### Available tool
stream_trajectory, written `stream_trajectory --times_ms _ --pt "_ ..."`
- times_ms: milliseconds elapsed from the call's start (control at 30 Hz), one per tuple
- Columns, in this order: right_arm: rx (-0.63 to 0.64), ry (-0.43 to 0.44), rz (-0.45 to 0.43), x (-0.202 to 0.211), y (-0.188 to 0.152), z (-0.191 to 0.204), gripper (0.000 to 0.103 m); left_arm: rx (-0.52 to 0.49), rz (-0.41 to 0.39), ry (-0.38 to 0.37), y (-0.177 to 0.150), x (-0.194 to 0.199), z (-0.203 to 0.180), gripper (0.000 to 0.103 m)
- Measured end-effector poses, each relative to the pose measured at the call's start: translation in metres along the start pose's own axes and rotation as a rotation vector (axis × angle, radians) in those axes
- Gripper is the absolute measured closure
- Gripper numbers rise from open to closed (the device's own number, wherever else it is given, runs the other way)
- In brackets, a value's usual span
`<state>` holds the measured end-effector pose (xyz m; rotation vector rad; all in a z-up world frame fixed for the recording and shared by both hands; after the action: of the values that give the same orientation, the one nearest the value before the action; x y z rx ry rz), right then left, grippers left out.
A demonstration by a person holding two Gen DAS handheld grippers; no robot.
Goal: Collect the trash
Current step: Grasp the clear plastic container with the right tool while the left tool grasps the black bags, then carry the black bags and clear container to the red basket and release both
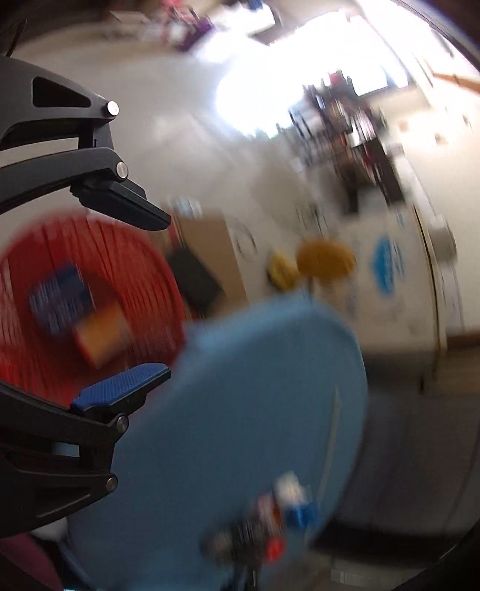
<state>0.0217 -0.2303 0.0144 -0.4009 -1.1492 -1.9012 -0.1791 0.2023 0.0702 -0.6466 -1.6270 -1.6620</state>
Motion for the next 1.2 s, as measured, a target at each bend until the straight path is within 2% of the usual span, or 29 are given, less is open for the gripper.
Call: stream_trajectory --times_ms 133,233,267,300,333,400,500,633,767,833,900,1033,1200 --pt "0.037 0.001 0.028 -0.016 0.007 0.005 0.039 -0.099 -0.009 -0.166 0.027 -0.006 -0.078 0.028" --pt "0.054 0.000 0.044 -0.026 0.009 0.008 0.039 -0.164 0.036 -0.260 0.044 -0.021 -0.138 0.028" --pt "0.059 0.004 0.048 -0.028 0.009 0.010 0.039 -0.177 0.060 -0.283 0.048 -0.026 -0.155 0.028" --pt "0.066 0.007 0.051 -0.029 0.009 0.012 0.048 -0.182 0.079 -0.304 0.051 -0.029 -0.170 0.028" --pt "0.071 0.009 0.050 -0.029 0.008 0.014 0.050 -0.183 0.096 -0.328 0.052 -0.031 -0.186 0.028" --pt "0.075 0.007 0.033 -0.026 0.006 0.016 0.051 -0.183 0.135 -0.376 0.058 -0.039 -0.217 0.028" --pt "0.073 0.023 0.000 -0.016 0.003 0.015 0.051 -0.187 0.163 -0.395 0.062 -0.049 -0.243 0.028" --pt "0.045 0.034 -0.032 0.005 -0.005 0.007 0.051 -0.177 0.190 -0.402 0.064 -0.068 -0.262 0.028" --pt "0.008 0.038 -0.062 0.030 -0.019 -0.006 0.051 -0.125 0.241 -0.422 0.064 -0.091 -0.275 0.030" --pt "-0.008 0.037 -0.077 0.039 -0.024 -0.010 0.051 -0.108 0.263 -0.445 0.062 -0.096 -0.276 0.051" --pt "-0.030 0.036 -0.092 0.047 -0.029 -0.015 0.051 -0.095 0.296 -0.477 0.057 -0.104 -0.279 0.060" --pt "-0.065 0.043 -0.112 0.058 -0.036 -0.023 0.051 -0.067 0.274 -0.491 0.056 -0.101 -0.274 0.068" --pt "-0.073 0.053 -0.123 0.066 -0.042 -0.019 0.051 -0.044 0.219 -0.482 0.053 -0.078 -0.254 0.071"
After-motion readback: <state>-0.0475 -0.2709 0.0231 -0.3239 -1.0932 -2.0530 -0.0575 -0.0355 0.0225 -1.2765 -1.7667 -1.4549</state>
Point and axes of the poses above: each gripper's, at about its wrist camera, not at the fingertips, and x roughly against the way its jaws point, z to its left, y to its top, the point moved 2 cm from there along -x, roughly the way its jaws point, and after that the axes turned 1 degree about -x, right-handed, at the moved point
